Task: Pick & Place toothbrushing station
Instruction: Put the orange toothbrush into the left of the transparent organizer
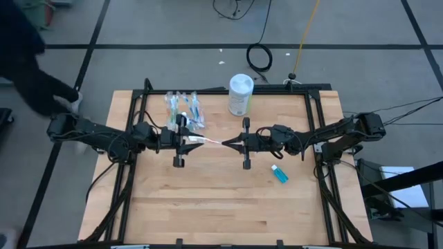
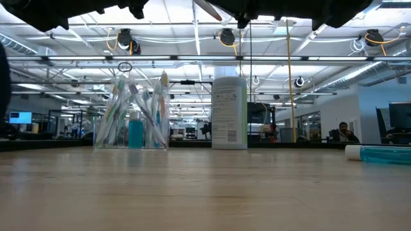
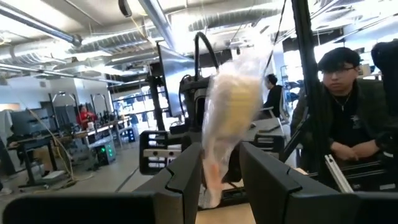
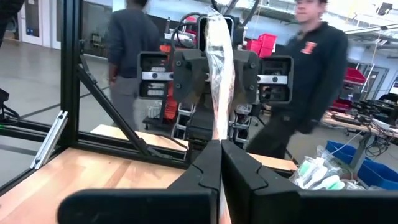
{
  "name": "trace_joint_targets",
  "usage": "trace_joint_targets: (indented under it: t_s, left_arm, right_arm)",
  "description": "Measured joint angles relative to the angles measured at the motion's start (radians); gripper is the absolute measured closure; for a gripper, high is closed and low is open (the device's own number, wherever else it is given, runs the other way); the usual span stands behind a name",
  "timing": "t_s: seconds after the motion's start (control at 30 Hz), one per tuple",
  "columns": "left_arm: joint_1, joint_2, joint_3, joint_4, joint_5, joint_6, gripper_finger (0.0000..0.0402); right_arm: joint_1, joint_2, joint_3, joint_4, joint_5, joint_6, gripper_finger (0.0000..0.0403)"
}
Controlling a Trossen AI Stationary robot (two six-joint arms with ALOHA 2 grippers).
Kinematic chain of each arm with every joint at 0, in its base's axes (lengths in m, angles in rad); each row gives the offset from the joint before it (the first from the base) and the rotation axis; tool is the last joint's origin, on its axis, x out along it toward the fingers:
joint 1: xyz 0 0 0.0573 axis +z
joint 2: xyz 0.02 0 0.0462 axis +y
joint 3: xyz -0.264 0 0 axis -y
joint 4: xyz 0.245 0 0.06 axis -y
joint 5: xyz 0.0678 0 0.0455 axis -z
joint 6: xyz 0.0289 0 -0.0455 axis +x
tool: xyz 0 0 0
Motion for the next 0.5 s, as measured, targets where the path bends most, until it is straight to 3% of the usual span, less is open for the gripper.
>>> trace_joint_targets:
  t_s: [0.5]
  left_arm:
    - [0.002, 0.157, 0.104, -0.005, -0.01, 0.023, 0.0284]
  right_arm:
    - [0.0, 0.0, 0.0, -0.007, 0.001, 0.0, 0.0403]
